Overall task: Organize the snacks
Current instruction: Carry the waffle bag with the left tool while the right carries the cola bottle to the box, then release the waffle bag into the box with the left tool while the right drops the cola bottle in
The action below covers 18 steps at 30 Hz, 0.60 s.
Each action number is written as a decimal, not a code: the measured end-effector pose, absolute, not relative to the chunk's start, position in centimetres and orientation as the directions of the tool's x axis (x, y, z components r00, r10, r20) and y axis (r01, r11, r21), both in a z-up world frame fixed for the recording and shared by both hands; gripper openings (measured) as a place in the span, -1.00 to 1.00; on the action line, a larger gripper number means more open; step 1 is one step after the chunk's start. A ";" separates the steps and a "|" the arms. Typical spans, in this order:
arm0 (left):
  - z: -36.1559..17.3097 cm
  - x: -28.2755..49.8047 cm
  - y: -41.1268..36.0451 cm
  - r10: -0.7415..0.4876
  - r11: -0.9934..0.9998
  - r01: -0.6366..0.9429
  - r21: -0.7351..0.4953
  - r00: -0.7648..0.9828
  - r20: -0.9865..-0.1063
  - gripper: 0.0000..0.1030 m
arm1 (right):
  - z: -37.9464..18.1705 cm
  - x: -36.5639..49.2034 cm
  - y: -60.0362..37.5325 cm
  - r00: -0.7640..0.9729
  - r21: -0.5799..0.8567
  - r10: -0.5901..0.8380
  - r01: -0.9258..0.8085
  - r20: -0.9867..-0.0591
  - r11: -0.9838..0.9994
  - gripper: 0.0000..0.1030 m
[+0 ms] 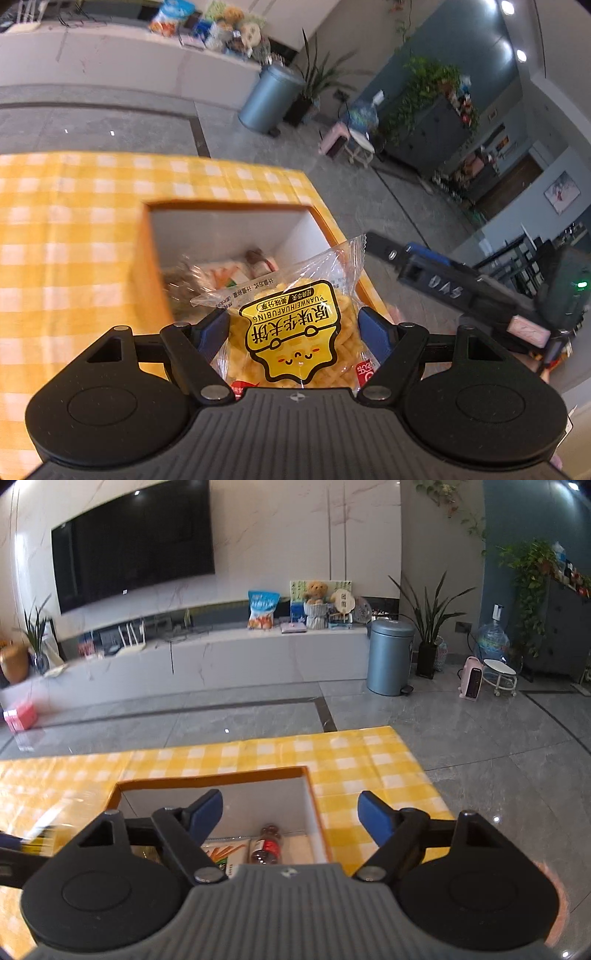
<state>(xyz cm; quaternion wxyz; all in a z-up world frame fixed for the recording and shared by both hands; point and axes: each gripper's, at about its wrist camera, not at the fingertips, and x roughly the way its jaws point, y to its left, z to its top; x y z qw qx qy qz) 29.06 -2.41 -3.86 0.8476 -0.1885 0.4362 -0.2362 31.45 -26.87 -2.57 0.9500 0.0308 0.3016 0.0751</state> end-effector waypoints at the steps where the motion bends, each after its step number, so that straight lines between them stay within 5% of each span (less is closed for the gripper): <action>1: -4.2 29.3 -3.7 -0.570 0.816 0.241 -0.526 0.489 -0.661 0.70 | -2.5 31.5 -27.5 0.809 0.125 0.162 -0.110 -0.565 0.986 0.53; 12: -6.6 32.0 -11.6 -0.553 0.833 0.269 -0.483 0.375 -0.744 0.70 | -3.2 31.5 -30.6 0.806 0.249 0.160 -0.016 -0.570 0.968 0.53; 18: -6.8 34.9 -14.7 -0.320 0.947 0.164 -0.275 0.435 -0.842 0.72 | -3.1 31.5 -31.1 0.813 0.279 0.172 -0.012 -0.557 0.960 0.53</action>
